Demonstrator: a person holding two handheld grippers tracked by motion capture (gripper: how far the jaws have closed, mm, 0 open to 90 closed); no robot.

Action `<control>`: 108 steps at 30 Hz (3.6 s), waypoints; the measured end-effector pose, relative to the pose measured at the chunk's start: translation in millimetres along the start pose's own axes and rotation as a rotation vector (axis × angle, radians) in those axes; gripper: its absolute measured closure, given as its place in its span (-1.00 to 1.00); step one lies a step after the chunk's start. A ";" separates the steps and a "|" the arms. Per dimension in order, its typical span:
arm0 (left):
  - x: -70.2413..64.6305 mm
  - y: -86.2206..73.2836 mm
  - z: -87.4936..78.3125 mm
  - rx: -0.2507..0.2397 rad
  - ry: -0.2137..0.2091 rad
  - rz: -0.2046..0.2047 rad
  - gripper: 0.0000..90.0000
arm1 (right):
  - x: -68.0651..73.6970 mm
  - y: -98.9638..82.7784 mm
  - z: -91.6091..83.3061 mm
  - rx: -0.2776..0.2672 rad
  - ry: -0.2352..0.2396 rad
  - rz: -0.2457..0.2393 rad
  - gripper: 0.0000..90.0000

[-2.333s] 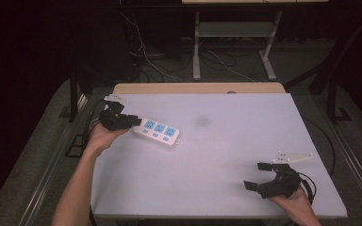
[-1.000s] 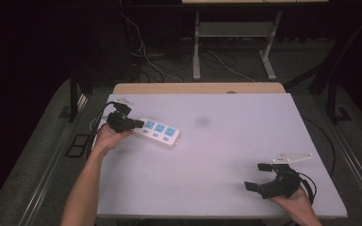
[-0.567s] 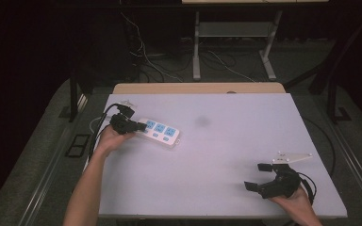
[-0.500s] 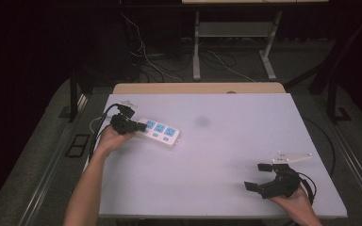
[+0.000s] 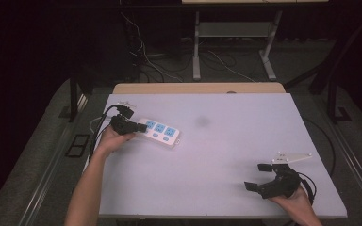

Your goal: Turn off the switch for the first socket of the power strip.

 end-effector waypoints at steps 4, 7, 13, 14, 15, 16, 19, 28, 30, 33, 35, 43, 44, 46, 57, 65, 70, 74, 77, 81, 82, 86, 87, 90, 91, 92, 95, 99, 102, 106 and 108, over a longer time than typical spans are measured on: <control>0.2 -0.1 0.0 0.001 0.000 -0.005 0.99 | -0.5 0.1 -0.5 -0.003 0.000 0.004 -0.99; -0.1 -0.1 0.2 0.000 0.004 0.000 0.99 | -0.1 0.4 -0.8 -0.005 0.000 0.002 -0.99; -0.2 -1.6 0.5 -0.014 0.009 -0.006 1.00 | 0.2 1.2 -1.3 -0.012 -0.001 0.003 -0.99; 0.2 -2.5 1.0 -0.017 0.010 -0.013 1.00 | 0.2 1.4 -1.6 -0.015 -0.001 0.002 -0.99; 0.2 -2.7 1.0 -0.021 0.011 -0.019 1.00 | -0.1 1.4 -1.9 -0.016 -0.002 0.001 -0.99; 0.0 -2.8 1.0 -0.022 0.011 -0.022 1.00 | 0.0 1.5 -2.3 -0.016 -0.003 0.004 -0.99; -0.5 -2.2 0.8 -0.011 0.018 -0.021 1.00 | -0.2 2.2 -3.1 -0.022 -0.006 0.007 -0.99; -1.6 -1.3 0.9 -0.007 0.030 -0.026 1.00 | -1.6 2.5 -3.6 -0.024 -0.010 0.008 -0.99; -2.5 -0.9 0.7 -0.001 0.041 -0.021 1.00 | -1.9 2.8 -4.0 -0.028 -0.010 0.008 -0.99; -5.7 3.1 -3.9 -0.039 0.020 -0.033 0.99 | -2.9 3.0 -5.0 -0.031 -0.012 0.012 -0.99; -9.1 6.2 -7.8 -0.055 0.013 -0.020 0.99 | -3.0 3.4 -5.8 -0.037 -0.013 0.016 -0.99; -20.4 15.2 -24.9 -0.093 0.042 0.015 0.99 | -2.6 4.8 -8.7 -0.049 -0.016 0.011 -0.99; -21.2 15.3 -27.2 -0.096 0.046 0.016 0.99 | -2.7 4.9 -9.0 -0.050 -0.017 0.009 -0.99; -22.5 15.4 -32.0 -0.106 0.052 0.016 0.98 | -2.7 4.8 -9.3 -0.051 -0.017 0.010 -0.99; -39.4 11.8 -60.3 -0.163 0.058 -0.005 0.28 | -0.8 5.3 -11.0 -0.059 -0.014 0.006 -0.99; -55.9 1.3 -72.5 -0.209 0.040 -0.005 -0.56 | -0.5 5.3 -13.9 -0.067 -0.011 0.009 -0.99; -67.1 -8.6 -73.3 -0.246 0.028 -0.019 -0.84 | 0.0 5.5 -14.1 -0.070 -0.008 0.008 -0.99; -75.1 -17.5 -71.7 -0.243 0.032 -0.023 -1.00 | -0.1 5.5 -14.3 -0.071 -0.008 0.009 -0.99; -79.8 -23.2 -73.8 -0.262 0.028 -0.026 -1.00 | 0.7 5.4 -13.8 -0.070 -0.007 0.006 -0.99; -85.6 -30.0 -75.5 -0.284 0.021 -0.027 -1.00 | 1.8 5.5 -12.7 -0.067 -0.006 0.005 -0.99; -86.4 -31.5 -75.8 -0.290 0.022 -0.030 -1.00 | 2.0 5.6 -12.3 -0.067 -0.005 0.004 -0.99; -89.5 -37.3 -76.0 -0.313 0.014 -0.035 -1.00 | 2.9 5.5 -12.0 -0.064 -0.004 0.002 -0.99; -90.4 -38.9 -75.9 -0.315 0.012 -0.034 -1.00 | 2.9 5.3 -12.0 -0.063 -0.005 0.002 -0.99; -94.1 -43.1 -75.8 -0.326 0.015 -0.031 -1.00 | 2.7 5.1 -11.8 -0.062 -0.005 0.001 -0.99; -95.4 -44.5 -76.1 -0.330 0.014 -0.030 -1.00 | 2.7 5.1 -11.9 -0.062 -0.005 0.003 -0.99; -96.8 -45.8 -76.2 -0.334 0.013 -0.025 -1.00 | 2.7 5.2 -12.0 -0.063 -0.005 0.004 -0.99; -102.0 -50.8 -77.9 -0.349 0.013 -0.019 -1.00 | 2.6 5.0 -12.2 -0.064 -0.006 0.003 -0.99; -110.8 -59.2 -80.5 -0.368 0.006 -0.011 -1.00 | 2.5 5.0 -12.6 -0.065 -0.007 0.002 -0.99; -120.4 -67.7 -80.1 -0.369 -0.011 0.006 -1.00 | 3.0 5.3 -12.8 -0.069 -0.006 0.000 -0.99; -132.0 -79.4 -78.0 -0.377 -0.024 0.017 -1.00 | 3.0 5.3 -13.1 -0.069 -0.008 0.000 -0.99; -136.7 -83.5 -77.0 -0.381 -0.029 0.022 -1.00 | 3.0 5.4 -13.0 -0.069 -0.007 0.000 -0.99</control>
Point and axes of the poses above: each handheld gripper's, and its own axes: z roughly forward along the jaws, y roughly out of its top, x roughly to its left, the point moved 6 cm from there along z, roughly forward along the jaws
